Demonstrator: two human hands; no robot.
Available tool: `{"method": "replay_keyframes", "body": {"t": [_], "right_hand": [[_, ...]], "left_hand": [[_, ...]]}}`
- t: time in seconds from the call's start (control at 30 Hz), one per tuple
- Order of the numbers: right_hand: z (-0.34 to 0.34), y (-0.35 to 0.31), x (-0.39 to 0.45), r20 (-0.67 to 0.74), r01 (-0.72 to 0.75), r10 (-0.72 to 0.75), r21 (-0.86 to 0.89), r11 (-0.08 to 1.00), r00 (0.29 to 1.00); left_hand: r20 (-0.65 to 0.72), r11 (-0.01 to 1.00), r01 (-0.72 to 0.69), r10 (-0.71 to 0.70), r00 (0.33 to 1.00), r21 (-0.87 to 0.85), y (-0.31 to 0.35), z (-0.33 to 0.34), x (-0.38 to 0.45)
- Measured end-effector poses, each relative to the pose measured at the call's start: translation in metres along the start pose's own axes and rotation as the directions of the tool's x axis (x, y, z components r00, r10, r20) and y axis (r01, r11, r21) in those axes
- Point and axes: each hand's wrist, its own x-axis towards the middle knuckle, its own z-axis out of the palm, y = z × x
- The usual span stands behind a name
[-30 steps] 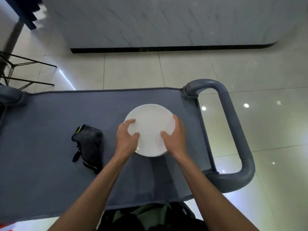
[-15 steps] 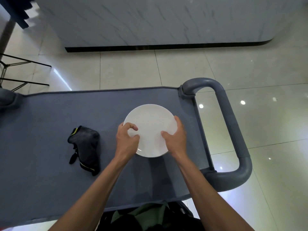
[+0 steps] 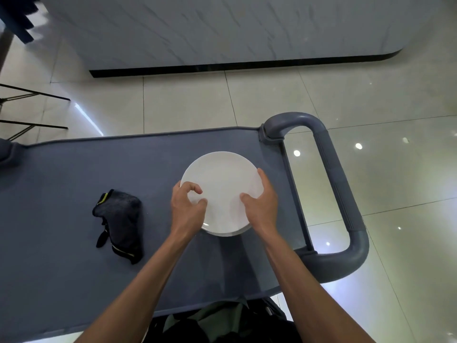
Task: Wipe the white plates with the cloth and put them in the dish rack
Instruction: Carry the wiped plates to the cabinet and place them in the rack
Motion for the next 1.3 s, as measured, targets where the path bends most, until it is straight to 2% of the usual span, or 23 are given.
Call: {"method": "replay_keyframes", "body": {"t": [0.27,0.4,0.57,1.0,1.3], "right_hand": [[-0.013,-0.008,0.005,0.053,-0.007,0.006,0.008,1.0,0.999],[-0.012,-0.013,0.002,0.011,-0.014,0.013,0.095,0.995,1.0],[-0.013,-0.016,0.0,-0.027,0.054,-0.052,0.085,0.995,0.998],[-0.005,-0.022,-0.014,-0.185,0.124,-0.111,0.057,0.991,0.976],[-0.034,-0.005,-0.04,-0.335,0.091,-0.061,0.075,0.993,0.94]], "left_hand": [[-0.006,0.999,-0.049,0.049,0.999,0.008,0.0,0.0,0.006],[-0.022,0.999,0.008,-0.009,1.0,-0.037,-0.002,-0.002,0.006],[-0.045,0.997,-0.039,0.036,0.998,-0.073,0.008,-0.005,0.007],[0.098,0.974,-0.228,0.226,0.969,0.012,0.025,-0.015,0.025],[0.25,0.946,-0.325,0.315,0.916,0.0,0.045,0.0,0.017]]}}
